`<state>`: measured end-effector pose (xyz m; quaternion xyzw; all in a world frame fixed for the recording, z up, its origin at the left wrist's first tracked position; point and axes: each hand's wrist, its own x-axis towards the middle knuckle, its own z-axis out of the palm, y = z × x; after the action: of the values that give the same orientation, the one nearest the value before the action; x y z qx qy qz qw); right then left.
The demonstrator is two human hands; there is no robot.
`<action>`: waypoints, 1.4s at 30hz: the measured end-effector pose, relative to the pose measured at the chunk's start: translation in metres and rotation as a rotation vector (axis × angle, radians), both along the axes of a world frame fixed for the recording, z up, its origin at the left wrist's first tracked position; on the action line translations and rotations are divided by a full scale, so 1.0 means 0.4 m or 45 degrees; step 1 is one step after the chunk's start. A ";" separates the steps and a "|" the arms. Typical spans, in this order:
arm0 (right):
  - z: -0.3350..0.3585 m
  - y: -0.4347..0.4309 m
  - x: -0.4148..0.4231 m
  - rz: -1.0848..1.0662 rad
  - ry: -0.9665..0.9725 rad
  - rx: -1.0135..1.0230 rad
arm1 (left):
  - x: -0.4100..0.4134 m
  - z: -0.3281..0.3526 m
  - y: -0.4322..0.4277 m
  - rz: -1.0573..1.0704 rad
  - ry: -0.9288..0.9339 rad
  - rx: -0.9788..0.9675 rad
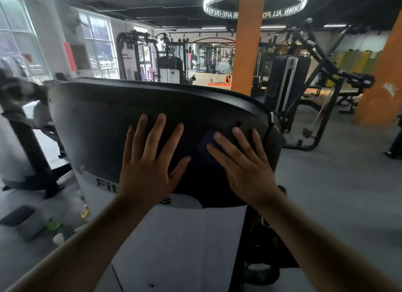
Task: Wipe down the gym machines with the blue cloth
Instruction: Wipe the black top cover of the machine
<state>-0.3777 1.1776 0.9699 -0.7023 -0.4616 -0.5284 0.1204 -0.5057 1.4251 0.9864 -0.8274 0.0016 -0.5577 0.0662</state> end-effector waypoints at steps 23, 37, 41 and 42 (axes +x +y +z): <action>0.001 -0.074 0.065 0.051 0.102 0.233 | 0.009 -0.014 -0.024 0.043 0.025 -0.082; -0.151 -0.031 -0.007 -0.020 0.682 0.770 | 0.072 0.068 -0.217 0.004 0.189 0.277; -0.114 -0.033 -0.012 -0.046 0.770 0.807 | 0.075 0.075 -0.224 0.010 0.176 0.310; -0.069 -0.039 -0.006 -0.047 0.755 0.836 | 0.078 0.086 -0.234 -0.004 0.171 0.338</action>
<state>-0.3803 1.1620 0.9425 -0.7564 -0.2022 -0.4246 0.4547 -0.4745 1.3315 1.0207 -0.8468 0.0809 -0.4960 0.1741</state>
